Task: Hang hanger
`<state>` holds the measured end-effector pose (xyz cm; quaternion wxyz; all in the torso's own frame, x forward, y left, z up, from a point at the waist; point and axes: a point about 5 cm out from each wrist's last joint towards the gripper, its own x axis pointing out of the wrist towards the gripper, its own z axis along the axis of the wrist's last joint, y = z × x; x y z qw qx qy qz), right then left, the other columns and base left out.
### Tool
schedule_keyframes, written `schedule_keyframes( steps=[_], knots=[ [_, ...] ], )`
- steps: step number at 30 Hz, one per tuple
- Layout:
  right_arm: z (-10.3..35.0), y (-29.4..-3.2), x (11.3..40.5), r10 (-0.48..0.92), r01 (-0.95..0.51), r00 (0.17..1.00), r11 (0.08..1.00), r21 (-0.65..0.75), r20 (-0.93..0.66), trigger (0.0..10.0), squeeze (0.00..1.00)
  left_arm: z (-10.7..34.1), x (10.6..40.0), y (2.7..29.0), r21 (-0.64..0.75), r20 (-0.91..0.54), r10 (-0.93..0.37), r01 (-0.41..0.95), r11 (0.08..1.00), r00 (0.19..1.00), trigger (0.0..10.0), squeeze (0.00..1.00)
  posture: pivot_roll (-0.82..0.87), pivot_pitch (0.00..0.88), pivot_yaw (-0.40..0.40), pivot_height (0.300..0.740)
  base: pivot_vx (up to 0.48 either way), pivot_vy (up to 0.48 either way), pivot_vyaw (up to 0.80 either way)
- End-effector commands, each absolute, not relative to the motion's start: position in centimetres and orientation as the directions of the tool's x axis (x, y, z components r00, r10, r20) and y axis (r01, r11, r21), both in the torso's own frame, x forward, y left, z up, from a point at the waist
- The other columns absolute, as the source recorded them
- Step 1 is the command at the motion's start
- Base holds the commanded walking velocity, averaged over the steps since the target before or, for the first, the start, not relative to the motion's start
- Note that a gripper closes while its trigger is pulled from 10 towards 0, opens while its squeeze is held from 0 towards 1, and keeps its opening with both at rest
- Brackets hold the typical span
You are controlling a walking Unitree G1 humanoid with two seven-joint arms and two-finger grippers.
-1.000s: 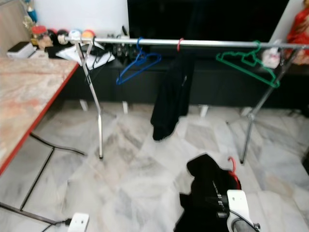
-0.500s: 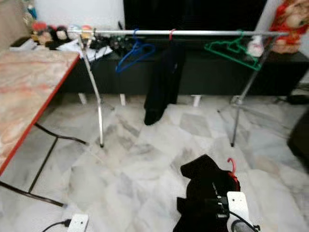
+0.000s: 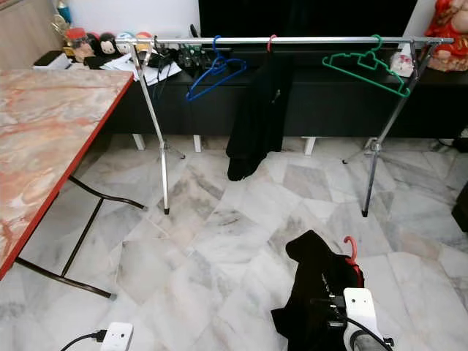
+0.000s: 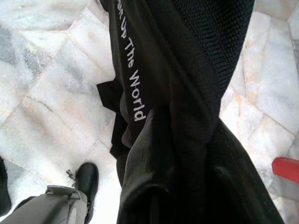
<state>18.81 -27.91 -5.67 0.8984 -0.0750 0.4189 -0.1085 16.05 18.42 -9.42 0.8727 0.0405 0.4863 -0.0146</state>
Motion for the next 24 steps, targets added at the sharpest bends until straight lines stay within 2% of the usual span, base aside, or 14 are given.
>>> schedule_keyframes(
  steps=[1,5,8,16,24],
  knots=[
    [-5.2,-28.0,19.4,-0.248,0.138,0.657,0.968,-0.209,-0.712,10.0,0.00,-9.6,15.7,18.3,0.056,-0.859,0.013,0.068,0.996,0.512,10.0,0.00,-0.07,0.040,-0.017,0.727,0.000,0.000,0.00],
    [-5.1,-27.9,19.5,-0.226,0.127,0.673,0.973,-0.191,-0.705,10.0,0.00,-9.6,15.7,18.3,0.056,-0.858,0.013,0.069,0.996,0.513,10.0,0.00,-0.07,0.040,-0.017,0.727,0.000,0.000,0.00],
    [-4.8,-27.8,19.8,-0.213,0.111,0.714,0.975,-0.193,-0.667,10.0,0.00,-9.5,15.8,18.4,0.064,-0.846,0.022,0.060,0.996,0.533,10.0,0.00,-0.07,0.041,-0.017,0.727,0.000,0.000,0.00],
    [-4.2,-27.4,20.5,-0.160,0.064,0.773,0.982,-0.175,-0.614,10.0,0.00,-8.6,16.9,18.7,0.091,-0.750,0.077,-0.014,0.996,0.657,10.0,0.00,-0.08,0.037,-0.017,0.727,0.000,0.000,0.00],
    [-3.7,-27.0,21.6,-0.133,0.050,0.789,0.987,-0.152,-0.600,10.0,0.00,-8.1,18.0,18.7,0.095,-0.715,0.092,-0.033,0.995,0.693,10.0,0.00,-0.08,0.000,-0.012,0.727,0.000,0.000,0.00]
  ],
)
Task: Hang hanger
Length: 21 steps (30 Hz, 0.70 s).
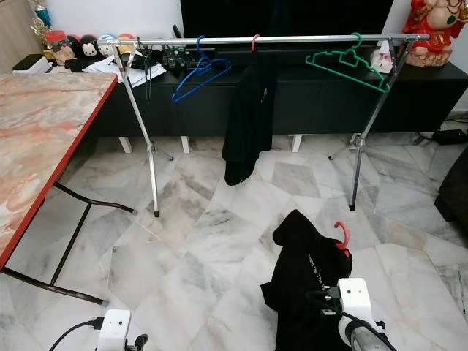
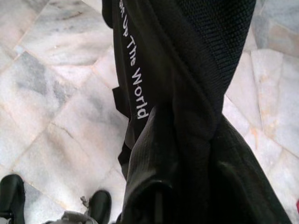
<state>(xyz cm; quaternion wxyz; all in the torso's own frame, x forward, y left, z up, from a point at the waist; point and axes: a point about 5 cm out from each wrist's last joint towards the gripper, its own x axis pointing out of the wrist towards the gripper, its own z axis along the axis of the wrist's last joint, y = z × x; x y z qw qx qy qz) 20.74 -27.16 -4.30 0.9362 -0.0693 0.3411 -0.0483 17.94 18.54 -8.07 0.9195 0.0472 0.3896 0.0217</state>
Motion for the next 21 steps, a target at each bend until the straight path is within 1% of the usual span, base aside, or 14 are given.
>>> schedule_keyframes(
  steps=[1,8,11,16,18,21],
  knots=[
    [-3.5,-27.0,22.0,-0.127,0.048,0.793,0.988,-0.146,-0.596,10.0,0.00,-7.9,18.3,18.6,0.089,-0.715,0.087,-0.033,0.995,0.693,10.0,0.00,-0.09,0.000,-0.011,0.727,0.000,0.000,0.00],
    [-2.8,-26.9,23.5,-0.112,0.026,0.782,0.989,-0.147,-0.613,10.0,0.00,-7.7,19.4,18.3,0.078,-0.744,0.089,-0.046,0.996,0.663,10.0,0.00,-0.07,0.000,-0.013,0.727,0.000,0.000,0.00],
    [-2.6,-26.8,24.0,-0.106,0.043,0.774,0.992,-0.116,-0.624,10.0,0.00,-7.6,19.9,18.3,0.081,-0.751,0.094,-0.049,0.995,0.654,10.0,0.00,-0.06,0.000,-0.011,0.727,0.000,0.000,0.00],
    [-2.7,-26.8,23.9,-0.113,0.063,0.758,0.993,-0.100,-0.642,10.0,0.00,-7.6,19.9,18.2,0.079,-0.764,0.091,-0.048,0.996,0.639,10.0,0.00,-0.07,0.000,-0.004,0.727,0.000,0.000,0.00],
    [-3.2,-26.8,23.5,-0.120,0.097,0.732,0.993,-0.071,-0.671,10.0,0.00,-7.8,19.5,18.2,0.081,-0.784,0.088,-0.039,0.996,0.615,10.0,0.00,-0.08,0.000,0.002,0.727,0.000,0.000,0.00],
    [-3.5,-26.8,23.1,-0.118,0.097,0.715,0.993,-0.069,-0.689,10.0,0.00,-8.0,19.2,18.3,0.080,-0.793,0.089,-0.042,0.996,0.603,10.0,0.00,-0.06,0.000,-0.006,0.727,0.000,0.000,0.00]
  ],
)
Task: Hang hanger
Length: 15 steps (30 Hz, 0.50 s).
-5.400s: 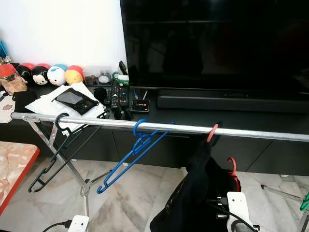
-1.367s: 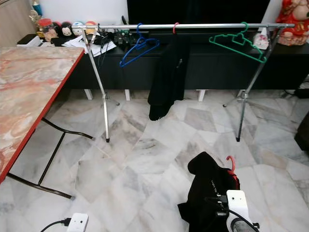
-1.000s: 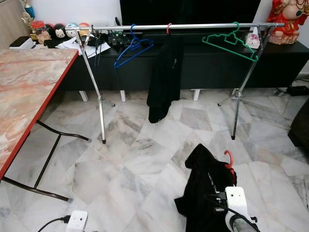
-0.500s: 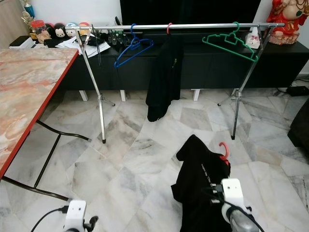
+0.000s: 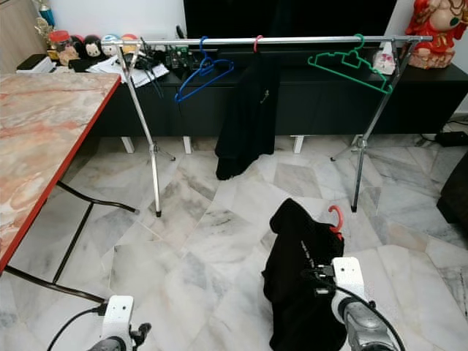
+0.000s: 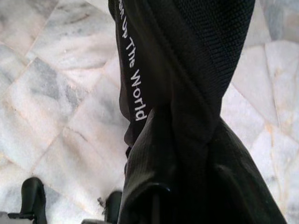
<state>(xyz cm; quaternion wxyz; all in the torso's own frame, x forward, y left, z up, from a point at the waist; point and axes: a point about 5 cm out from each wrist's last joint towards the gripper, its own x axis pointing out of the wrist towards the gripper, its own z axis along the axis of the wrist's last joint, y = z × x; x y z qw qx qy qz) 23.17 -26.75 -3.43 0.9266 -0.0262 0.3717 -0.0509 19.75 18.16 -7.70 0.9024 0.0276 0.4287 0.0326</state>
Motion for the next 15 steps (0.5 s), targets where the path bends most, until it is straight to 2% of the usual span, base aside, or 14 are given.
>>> schedule_keyframes(
  steps=[1,5,9,15],
  knots=[
    [-3.6,-26.8,23.0,-0.115,0.095,0.710,0.993,-0.067,-0.695,10.0,0.00,-8.1,19.1,18.3,0.078,-0.795,0.090,-0.045,0.996,0.600,10.0,0.00,-0.06,0.000,-0.009,0.727,0.000,0.000,0.00],
    [-3.9,-27.0,22.5,-0.109,0.077,0.676,0.994,-0.078,-0.729,10.0,0.00,-8.2,18.7,18.5,0.068,-0.797,0.092,-0.063,0.996,0.597,10.0,0.00,-0.04,0.000,-0.023,0.727,0.000,0.000,0.00],
    [-4.2,-27.4,21.9,-0.140,0.119,0.655,0.990,-0.082,-0.742,10.0,0.00,-8.4,18.4,18.5,0.064,-0.804,0.070,-0.031,0.997,0.590,10.0,0.00,-0.06,0.000,-0.005,0.727,0.000,0.000,0.00],
    [-4.4,-27.5,21.5,-0.164,0.156,0.651,0.984,-0.081,-0.741,10.0,0.00,-8.6,17.9,18.7,0.069,-0.821,0.059,-0.004,0.998,0.567,10.0,0.00,-0.10,0.006,0.017,0.727,0.000,0.316,0.00]
  ],
)
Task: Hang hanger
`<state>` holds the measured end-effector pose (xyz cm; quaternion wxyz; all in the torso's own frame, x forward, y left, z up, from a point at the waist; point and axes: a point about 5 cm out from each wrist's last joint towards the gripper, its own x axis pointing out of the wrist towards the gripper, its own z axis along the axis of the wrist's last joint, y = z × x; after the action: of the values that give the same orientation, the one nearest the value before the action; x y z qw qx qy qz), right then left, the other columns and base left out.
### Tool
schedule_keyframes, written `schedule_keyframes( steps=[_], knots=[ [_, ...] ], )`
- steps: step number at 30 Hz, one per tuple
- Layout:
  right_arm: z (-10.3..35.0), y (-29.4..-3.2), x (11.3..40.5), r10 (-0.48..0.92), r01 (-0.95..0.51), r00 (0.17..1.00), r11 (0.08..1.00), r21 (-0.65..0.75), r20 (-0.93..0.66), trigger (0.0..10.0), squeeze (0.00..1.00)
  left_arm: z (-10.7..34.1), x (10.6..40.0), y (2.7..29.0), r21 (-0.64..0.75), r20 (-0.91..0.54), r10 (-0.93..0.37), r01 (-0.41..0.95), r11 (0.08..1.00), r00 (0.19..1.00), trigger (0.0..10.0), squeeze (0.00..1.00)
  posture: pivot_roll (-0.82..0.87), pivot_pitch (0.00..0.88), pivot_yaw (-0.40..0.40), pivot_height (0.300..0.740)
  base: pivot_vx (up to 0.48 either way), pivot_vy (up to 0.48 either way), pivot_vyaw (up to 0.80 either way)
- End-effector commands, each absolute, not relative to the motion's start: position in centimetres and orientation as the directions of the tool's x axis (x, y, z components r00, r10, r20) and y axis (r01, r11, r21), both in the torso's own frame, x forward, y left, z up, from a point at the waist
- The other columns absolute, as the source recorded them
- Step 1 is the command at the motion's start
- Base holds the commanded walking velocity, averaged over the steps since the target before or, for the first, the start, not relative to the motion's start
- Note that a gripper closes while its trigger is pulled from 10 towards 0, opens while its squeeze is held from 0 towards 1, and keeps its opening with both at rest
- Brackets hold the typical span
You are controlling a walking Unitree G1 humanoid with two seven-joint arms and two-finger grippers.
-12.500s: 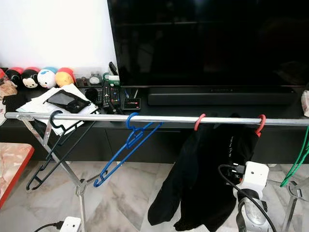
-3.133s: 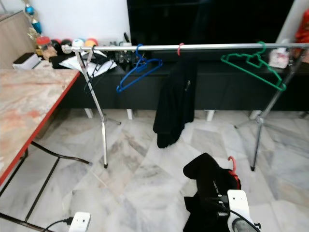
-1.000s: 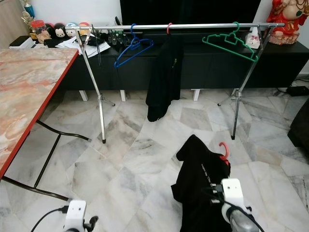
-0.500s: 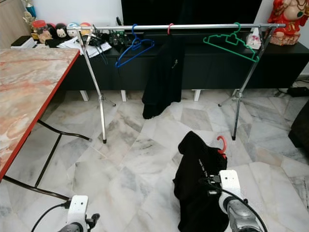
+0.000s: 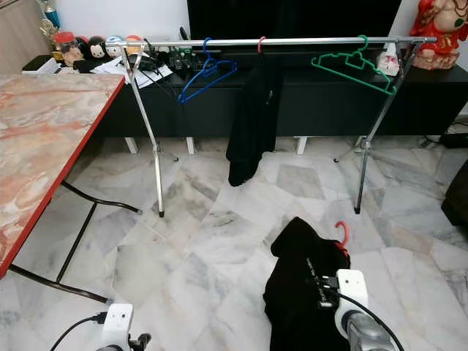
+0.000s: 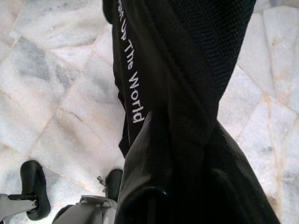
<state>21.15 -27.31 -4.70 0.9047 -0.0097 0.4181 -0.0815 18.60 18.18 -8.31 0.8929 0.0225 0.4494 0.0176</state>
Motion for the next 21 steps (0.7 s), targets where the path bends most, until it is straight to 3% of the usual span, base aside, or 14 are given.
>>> schedule_keyframes(
  steps=[1,14,21],
  knots=[
    [-4.39,-27.50,21.50,-0.164,0.156,0.651,0.984,-0.081,-0.741,10.0,0.00,-8.62,17.91,18.67,0.069,-0.821,0.059,-0.004,0.998,0.567,10.0,0.00,-0.10,0.006,0.017,0.727,0.000,0.356,0.00],
    [-4.71,-27.29,21.24,-0.195,0.195,0.626,0.977,-0.090,-0.755,10.0,0.00,-8.58,17.80,19.20,0.083,-0.817,0.078,-0.017,0.996,0.572,10.0,0.00,-0.07,0.012,0.021,0.727,0.000,0.357,0.00],
    [-4.53,-27.26,21.54,-0.190,0.186,0.636,0.978,-0.090,-0.748,10.0,0.00,-8.50,18.00,19.20,0.092,-0.816,0.086,-0.018,0.996,0.572,10.0,0.00,-0.07,0.008,0.020,0.727,0.000,0.000,0.00]
  ],
)
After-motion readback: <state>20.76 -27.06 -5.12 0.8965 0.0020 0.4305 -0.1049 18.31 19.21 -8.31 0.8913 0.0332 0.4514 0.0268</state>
